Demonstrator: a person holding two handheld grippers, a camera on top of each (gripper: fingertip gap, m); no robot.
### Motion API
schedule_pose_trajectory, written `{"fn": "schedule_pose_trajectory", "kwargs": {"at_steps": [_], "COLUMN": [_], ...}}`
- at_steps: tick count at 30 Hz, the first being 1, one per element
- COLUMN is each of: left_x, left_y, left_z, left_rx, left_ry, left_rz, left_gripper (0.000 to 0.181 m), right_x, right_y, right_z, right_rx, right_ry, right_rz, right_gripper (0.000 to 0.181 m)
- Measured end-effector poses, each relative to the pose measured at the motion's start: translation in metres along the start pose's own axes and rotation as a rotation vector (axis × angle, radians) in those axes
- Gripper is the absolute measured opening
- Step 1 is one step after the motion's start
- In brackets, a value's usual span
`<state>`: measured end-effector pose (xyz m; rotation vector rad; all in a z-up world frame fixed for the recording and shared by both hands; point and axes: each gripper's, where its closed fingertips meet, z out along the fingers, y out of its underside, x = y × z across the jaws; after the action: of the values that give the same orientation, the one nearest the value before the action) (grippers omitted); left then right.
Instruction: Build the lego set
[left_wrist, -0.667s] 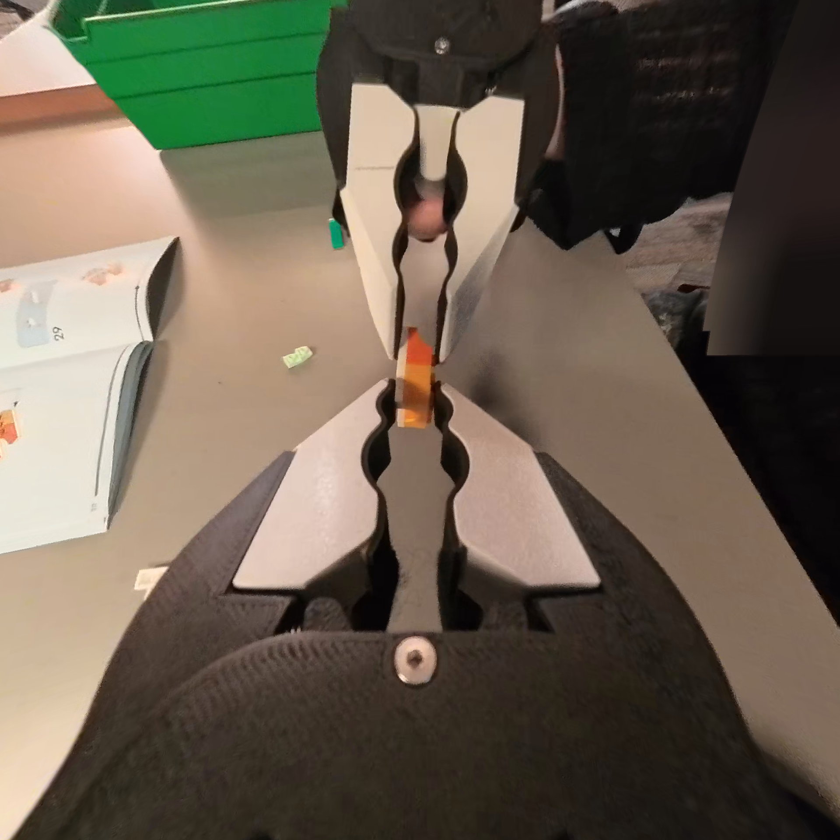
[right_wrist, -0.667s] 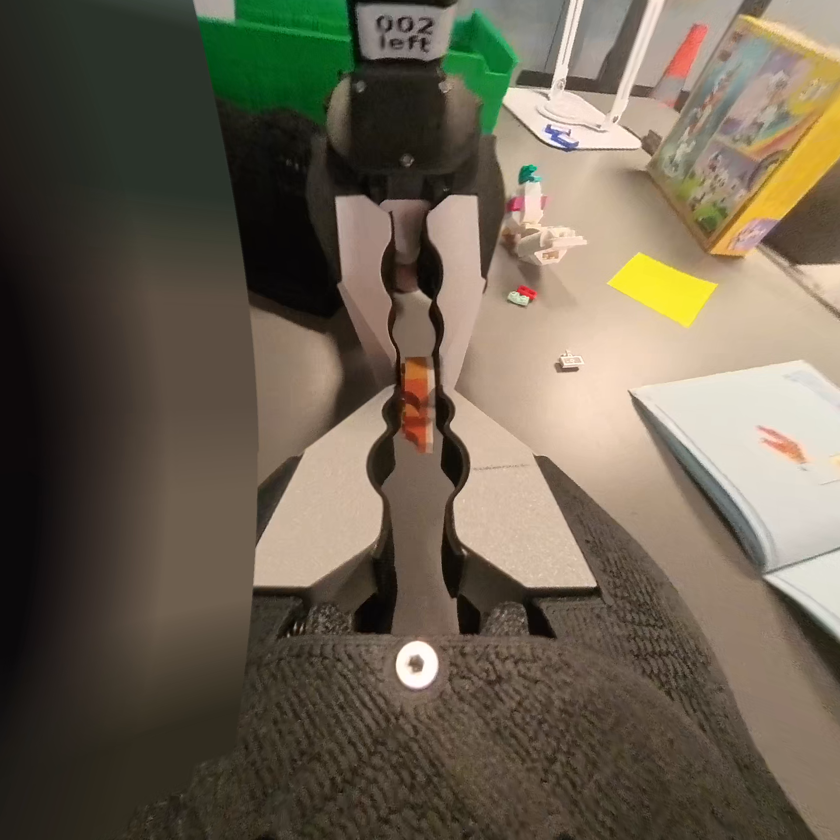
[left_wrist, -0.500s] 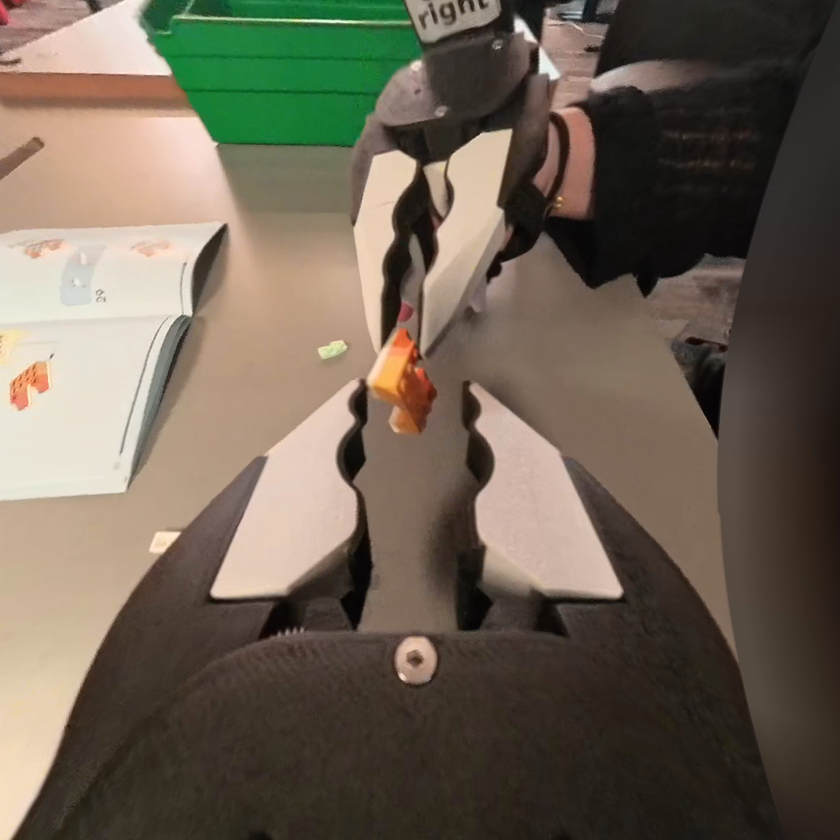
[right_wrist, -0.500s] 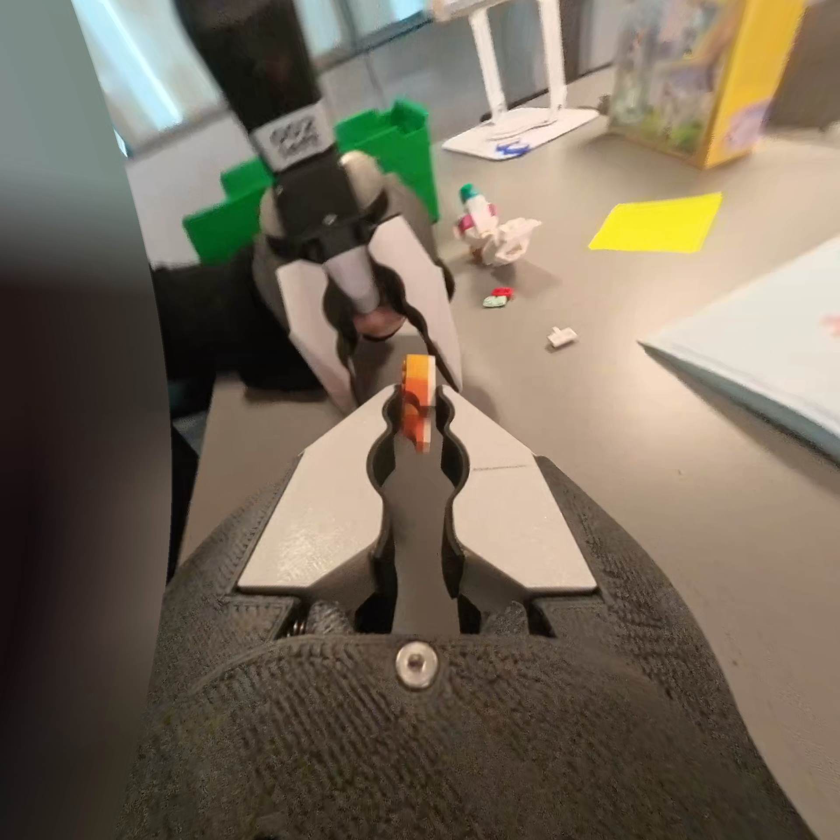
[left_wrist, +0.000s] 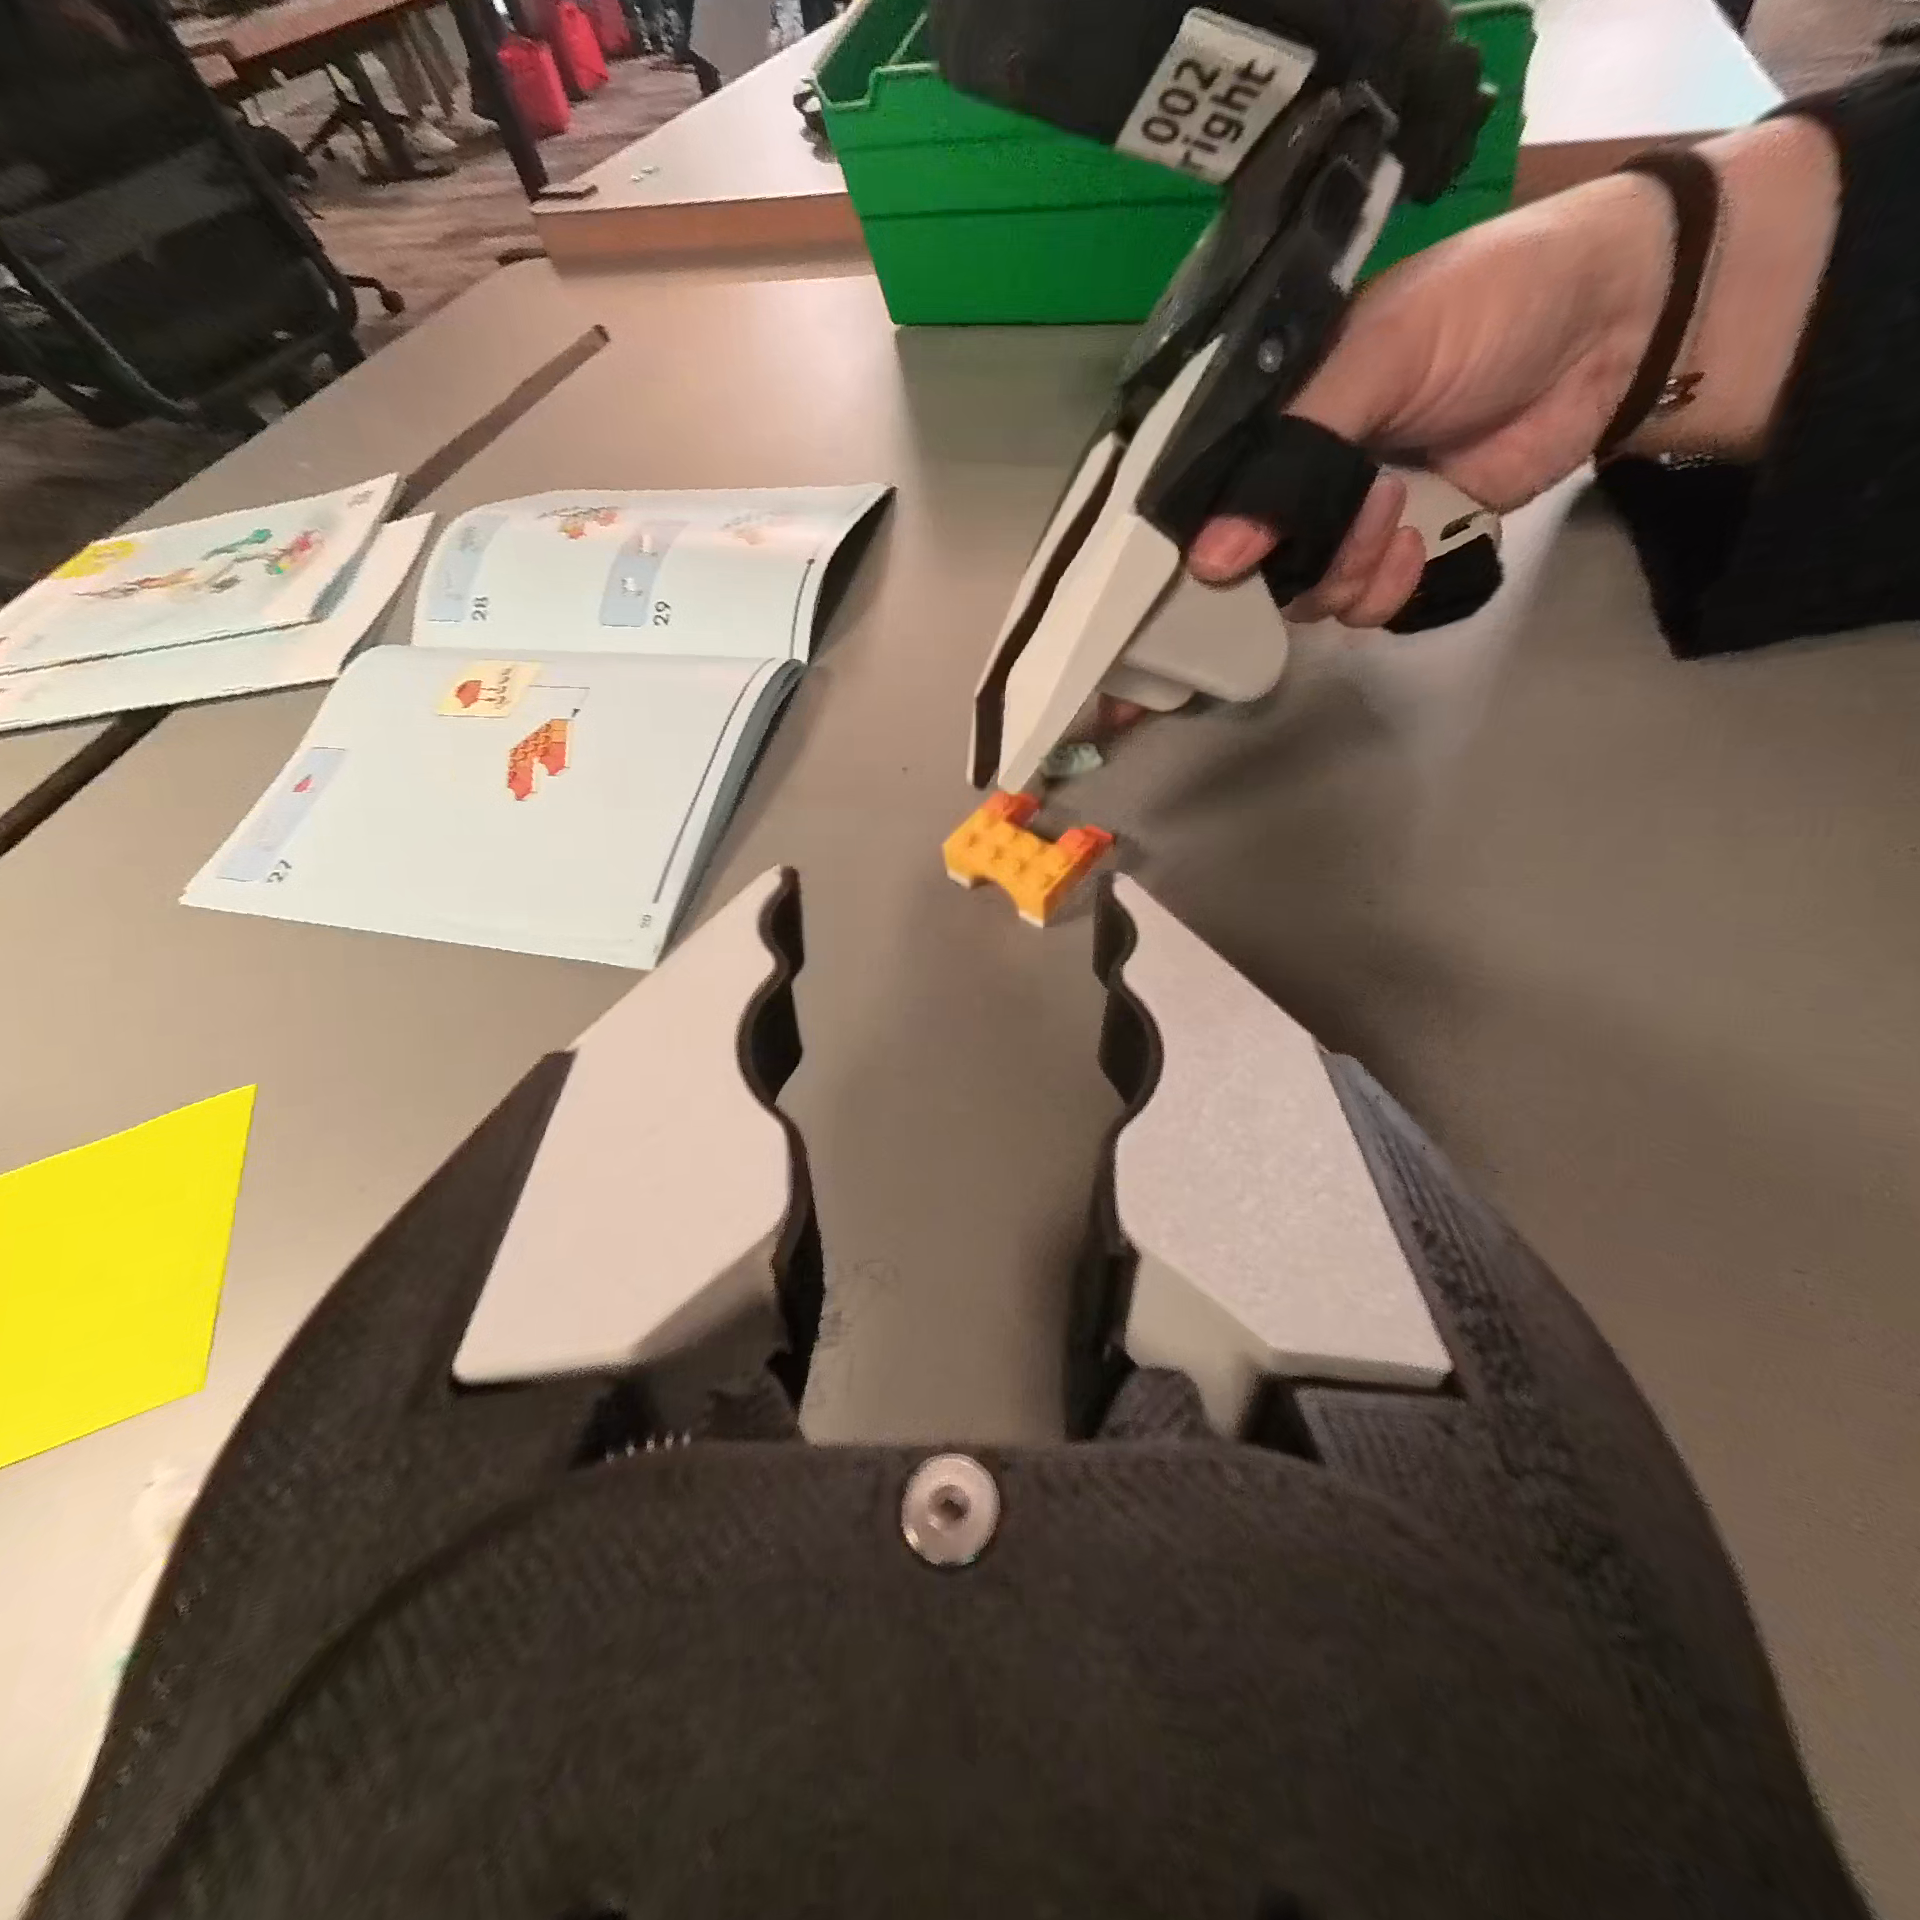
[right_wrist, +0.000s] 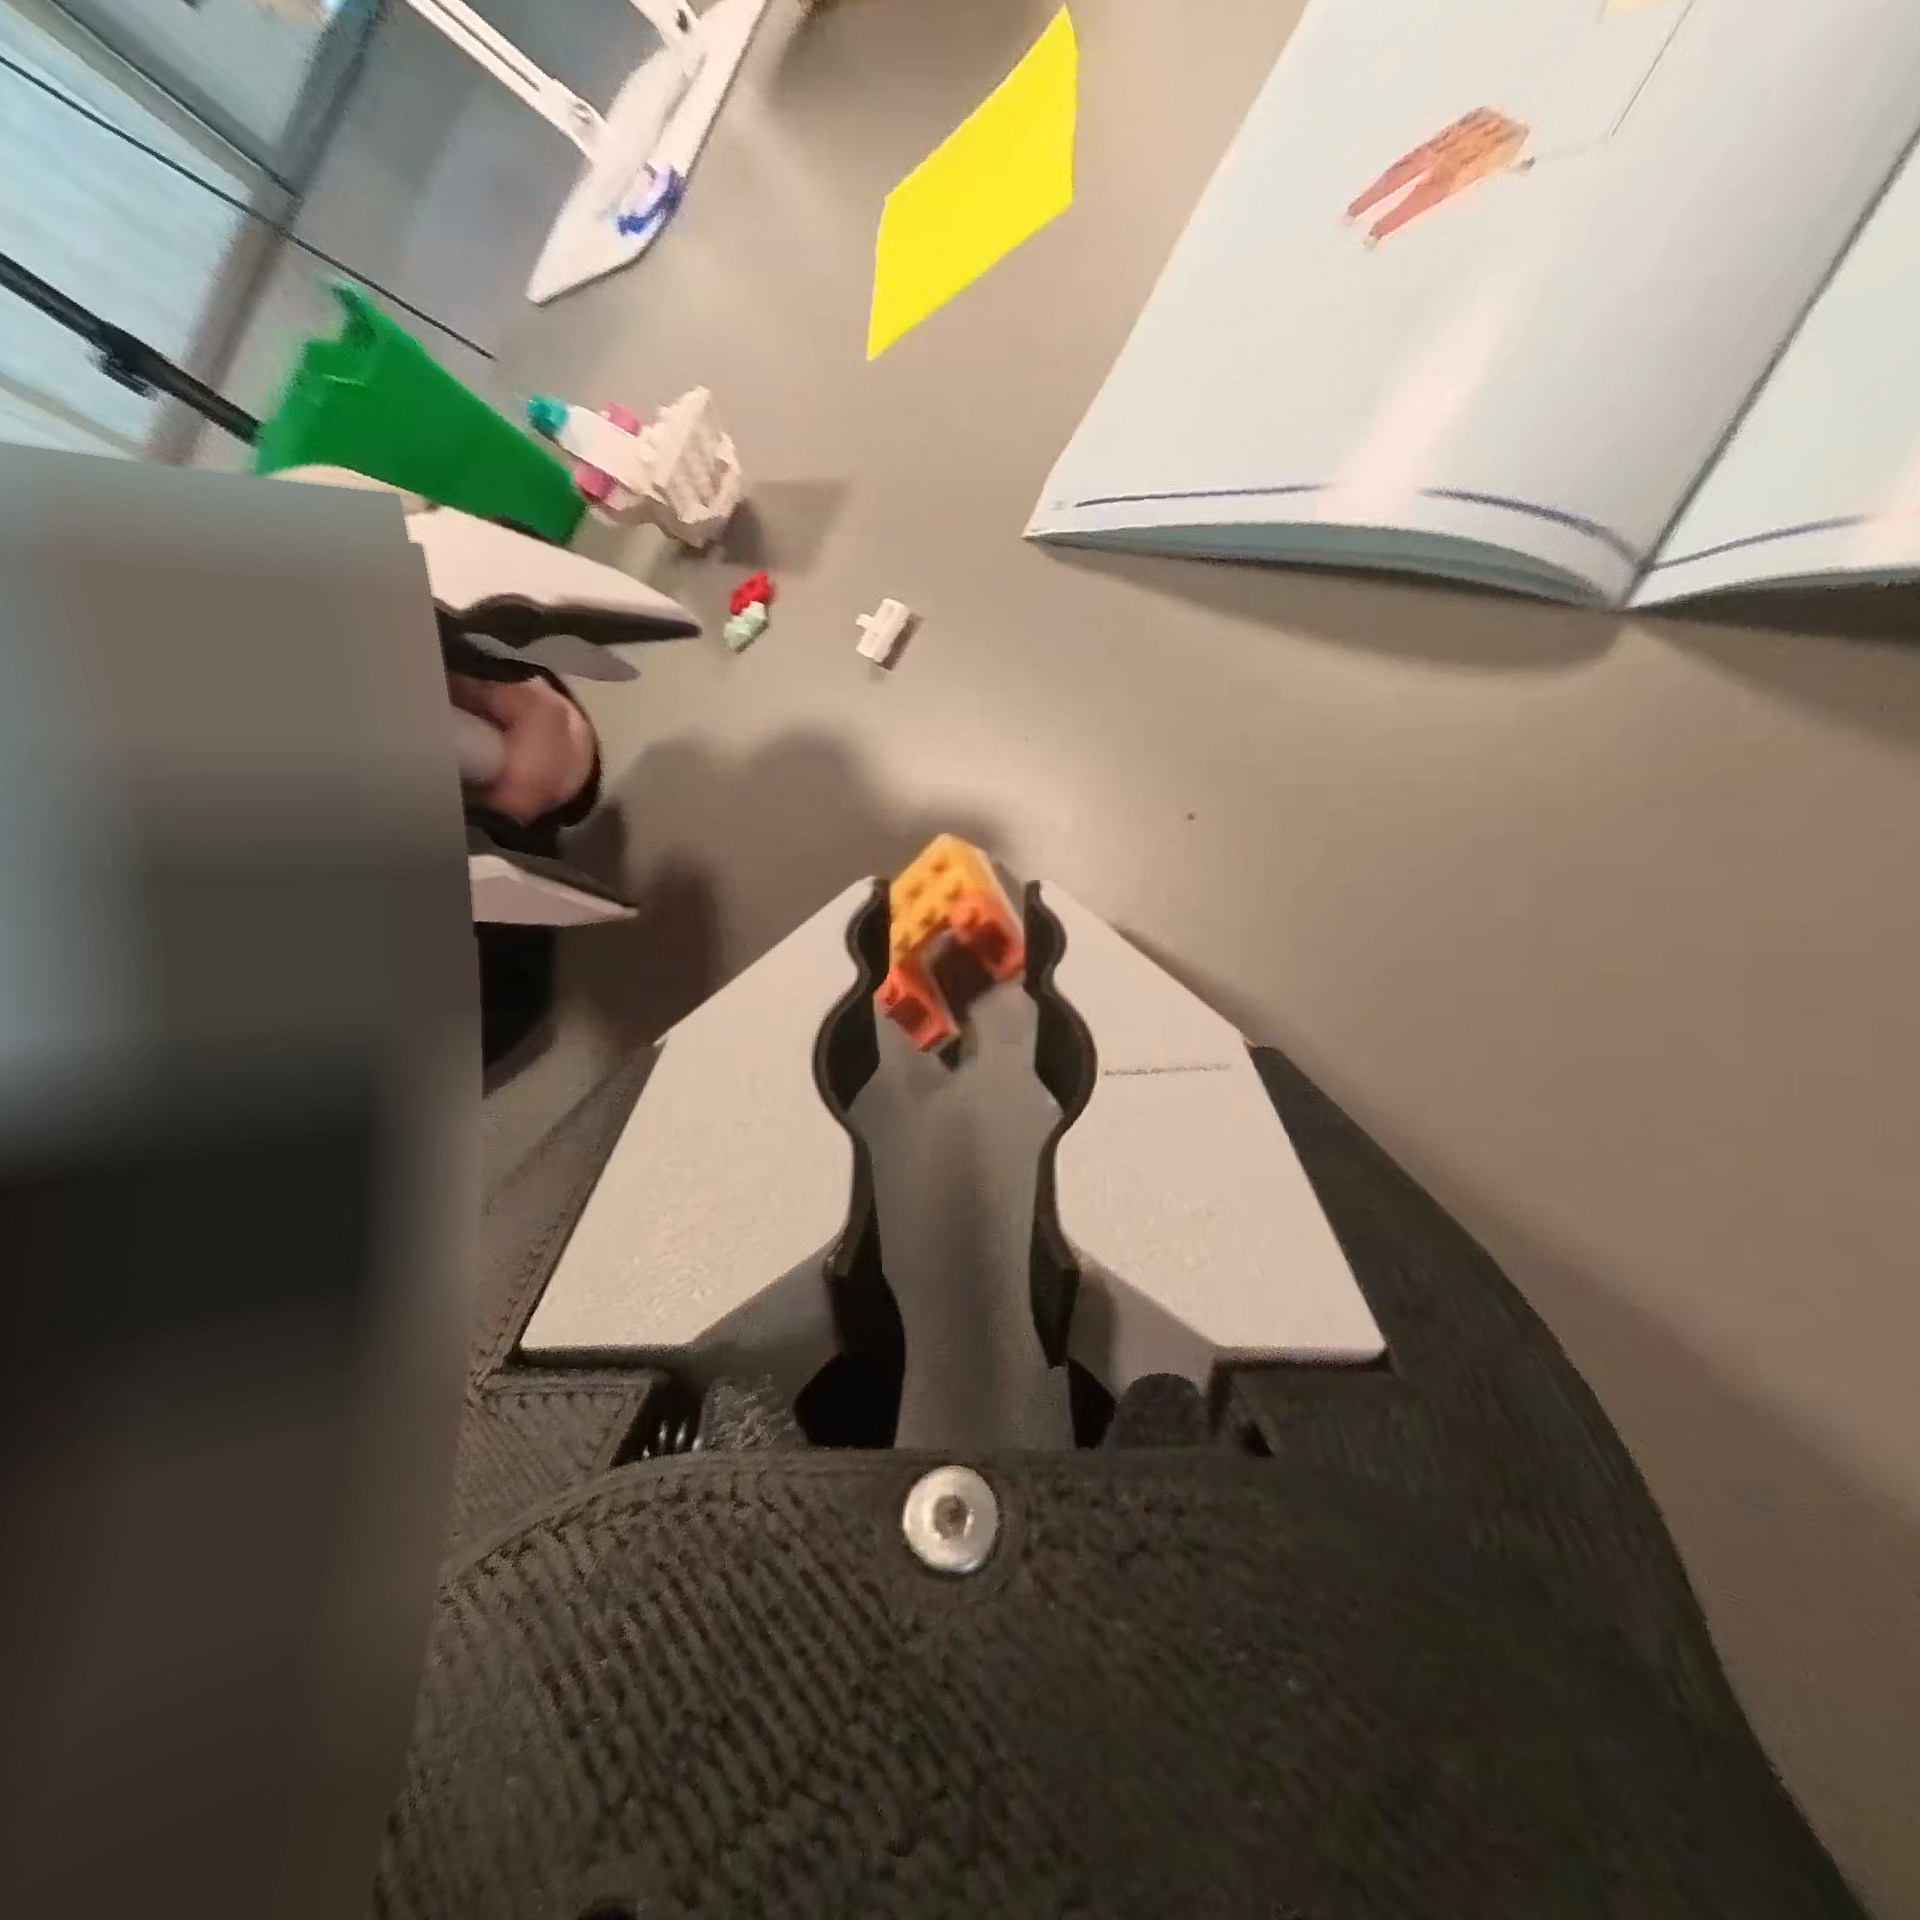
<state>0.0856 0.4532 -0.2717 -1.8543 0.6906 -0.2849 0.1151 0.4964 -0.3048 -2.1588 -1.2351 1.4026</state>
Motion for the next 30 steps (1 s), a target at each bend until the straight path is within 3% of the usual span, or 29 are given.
{"fn": "schedule_pose_trajectory", "kwargs": {"at_steps": [1,6,11,13,14,17,22,30], "left_x": [-0.002,-0.014,-0.027,-0.021,-0.009,0.020,0.015,0.000], "left_y": [0.000,-0.002,-0.010,-0.008,-0.005,-0.009,0.001,0.023], "left_z": [0.000,-0.002,-0.010,-0.008,-0.004,0.005,0.031,0.059], "left_rx": [0.006,0.032,0.098,0.091,0.061,-0.001,-0.134,-0.282], "left_ry": [-0.014,-0.117,-0.211,-0.164,-0.074,0.075,-0.104,-0.193], "left_rz": [0.001,0.038,0.043,0.012,-0.033,-0.161,-0.098,-0.195], "left_gripper": [0.055,0.055,0.055,0.054,0.057,0.076,0.084,0.091], "right_x": [0.002,0.004,0.037,0.041,0.045,0.057,0.066,0.082], "right_y": [-0.002,-0.029,-0.113,-0.130,-0.134,-0.135,-0.133,-0.138], "right_z": [-0.001,-0.020,-0.100,-0.126,-0.134,-0.144,-0.141,-0.130], "right_rx": [0.001,0.110,0.604,0.770,0.817,0.856,0.815,0.779], "right_ry": [0.034,0.159,0.641,0.767,0.821,0.958,0.999,0.922], "right_rz": [-0.031,-0.281,-0.714,-0.846,-0.888,-0.969,-1.106,-1.109], "right_gripper": [0.026,0.036,0.024,0.018,0.016,0.014,0.012,0.011]}}
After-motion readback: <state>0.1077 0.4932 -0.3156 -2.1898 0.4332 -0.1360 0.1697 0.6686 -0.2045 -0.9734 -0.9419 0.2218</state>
